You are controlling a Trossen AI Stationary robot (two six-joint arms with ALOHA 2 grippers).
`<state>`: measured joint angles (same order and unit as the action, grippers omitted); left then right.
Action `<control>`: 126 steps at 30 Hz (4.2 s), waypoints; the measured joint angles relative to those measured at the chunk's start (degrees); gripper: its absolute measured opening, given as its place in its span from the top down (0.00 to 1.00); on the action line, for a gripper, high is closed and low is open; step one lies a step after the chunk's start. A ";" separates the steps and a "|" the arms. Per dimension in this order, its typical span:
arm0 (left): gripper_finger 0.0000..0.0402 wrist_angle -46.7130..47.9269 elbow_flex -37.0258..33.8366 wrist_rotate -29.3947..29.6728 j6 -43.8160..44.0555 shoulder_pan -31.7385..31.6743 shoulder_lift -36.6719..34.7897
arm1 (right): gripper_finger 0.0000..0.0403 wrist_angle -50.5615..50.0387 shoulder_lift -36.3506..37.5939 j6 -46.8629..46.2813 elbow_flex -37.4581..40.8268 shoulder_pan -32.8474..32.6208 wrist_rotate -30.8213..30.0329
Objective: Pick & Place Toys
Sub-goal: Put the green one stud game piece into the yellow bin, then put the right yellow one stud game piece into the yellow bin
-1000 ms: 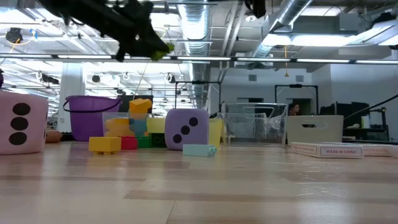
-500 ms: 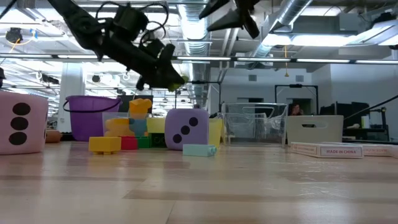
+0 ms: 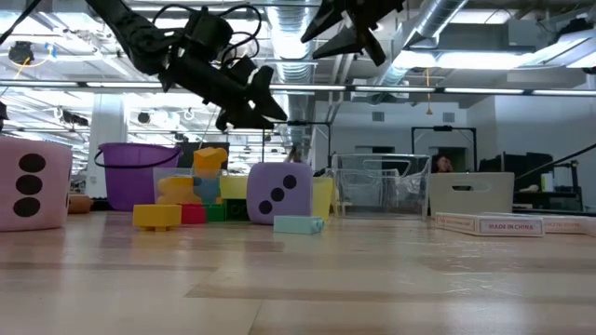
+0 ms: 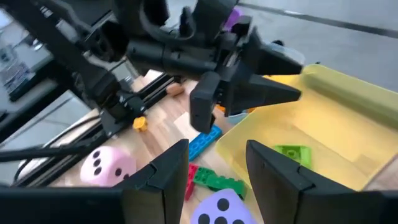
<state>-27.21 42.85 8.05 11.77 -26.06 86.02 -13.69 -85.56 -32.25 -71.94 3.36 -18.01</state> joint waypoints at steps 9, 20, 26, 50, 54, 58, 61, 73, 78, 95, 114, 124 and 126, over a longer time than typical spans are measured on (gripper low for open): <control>0.34 -0.79 0.41 -2.10 5.94 1.27 -1.25 | 0.62 -0.07 0.00 7.36 0.00 0.93 9.11; 0.32 2.61 0.43 -14.46 -10.54 13.32 -11.11 | 0.62 -3.35 0.09 17.86 0.00 -2.59 18.31; 0.32 16.13 0.43 -10.82 -13.16 24.16 -14.63 | 0.62 -5.66 0.13 23.15 0.00 -6.04 18.44; 0.33 44.55 -3.54 -6.46 -12.79 36.63 -15.50 | 0.62 -4.53 0.11 15.59 0.00 -6.23 17.83; 0.33 37.00 -8.71 -10.46 -12.24 36.63 -15.50 | 0.62 -2.37 0.11 11.93 0.00 -5.41 17.87; 0.33 26.58 -15.02 -10.97 -9.94 36.63 -15.50 | 0.62 -1.95 0.11 8.15 0.00 -5.49 17.98; 0.33 20.26 -20.14 -10.93 -9.45 36.63 -15.50 | 0.62 -1.97 0.11 6.16 0.00 -5.47 17.98; 0.33 14.11 -28.75 -9.80 -2.33 36.61 -15.58 | 0.62 -2.11 0.11 3.11 0.00 -5.58 17.98; 0.33 10.14 -28.94 -4.95 -2.36 36.63 -15.45 | 0.62 -2.14 0.10 5.06 0.00 -5.57 17.98; 0.33 5.70 -28.92 0.97 -2.00 43.47 -9.06 | 0.62 -2.58 0.08 10.36 0.00 -5.56 17.98; 0.37 -1.82 -23.98 2.98 2.56 43.71 3.63 | 0.62 -2.56 0.09 10.38 0.00 -5.55 17.98; 0.62 -1.39 -23.98 1.99 6.37 43.35 3.51 | 0.62 -2.87 0.09 10.36 0.00 -5.54 17.98; 0.67 -2.18 -24.00 1.38 8.16 43.08 3.20 | 0.62 -3.37 0.09 10.36 0.00 -5.54 17.98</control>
<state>-29.40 18.85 9.43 19.93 17.02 89.22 -17.06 -85.47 -21.89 -71.94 -2.18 -0.03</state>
